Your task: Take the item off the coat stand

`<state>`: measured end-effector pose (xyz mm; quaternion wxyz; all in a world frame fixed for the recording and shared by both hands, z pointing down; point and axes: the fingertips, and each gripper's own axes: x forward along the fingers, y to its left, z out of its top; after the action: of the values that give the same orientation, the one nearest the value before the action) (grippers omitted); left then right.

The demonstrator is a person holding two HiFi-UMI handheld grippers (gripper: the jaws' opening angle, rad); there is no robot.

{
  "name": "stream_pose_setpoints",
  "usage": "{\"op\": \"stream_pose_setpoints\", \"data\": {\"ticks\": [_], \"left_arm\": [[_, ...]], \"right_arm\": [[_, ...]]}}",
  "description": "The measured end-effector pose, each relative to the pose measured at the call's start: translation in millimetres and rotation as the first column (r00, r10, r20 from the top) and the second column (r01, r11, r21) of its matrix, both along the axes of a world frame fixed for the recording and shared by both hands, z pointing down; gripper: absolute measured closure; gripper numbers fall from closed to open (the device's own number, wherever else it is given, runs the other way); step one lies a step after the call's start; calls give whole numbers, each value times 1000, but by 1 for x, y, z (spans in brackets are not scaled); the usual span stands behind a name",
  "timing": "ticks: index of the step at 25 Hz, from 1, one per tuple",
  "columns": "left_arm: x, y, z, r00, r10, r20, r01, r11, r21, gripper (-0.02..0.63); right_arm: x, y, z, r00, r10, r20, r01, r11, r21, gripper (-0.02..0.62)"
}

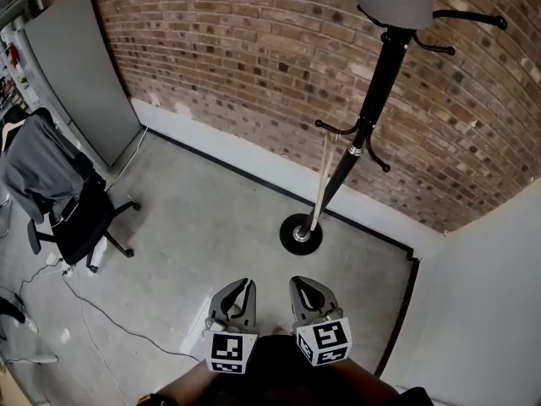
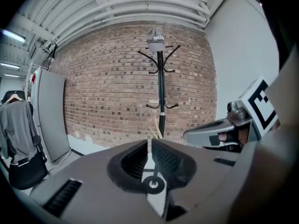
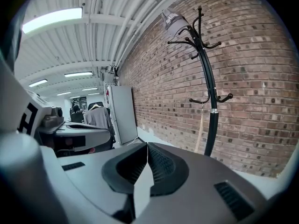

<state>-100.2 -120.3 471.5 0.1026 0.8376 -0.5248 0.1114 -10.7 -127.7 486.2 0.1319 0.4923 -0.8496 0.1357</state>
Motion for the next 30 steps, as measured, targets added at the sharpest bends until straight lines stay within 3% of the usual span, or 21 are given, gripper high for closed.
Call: {"op": "stream_pose_setpoints", "data": {"ticks": [9,14,23,30], "left_arm": [[-77,-58,-1,999,16,-45,-17,1000,-21,548],[-95,-83,0,997,43,-63,-45,999,-17,548],[-92,-114,-7,998,-10,-58,10,1000,-1,548],[-43,-149,-40,995,-80,-56,82,996,45,548]], "right_arm": [[-73,-56,-10,999,29,-36,-29,1000,3,580],[-94,-75,-16,998,37,-59,-36,999,10,580],[-93,-109,-18,998,-29,-49,30,999,17,580],[-43,-158,-48,997,-77,23,75,994,76,580]]}}
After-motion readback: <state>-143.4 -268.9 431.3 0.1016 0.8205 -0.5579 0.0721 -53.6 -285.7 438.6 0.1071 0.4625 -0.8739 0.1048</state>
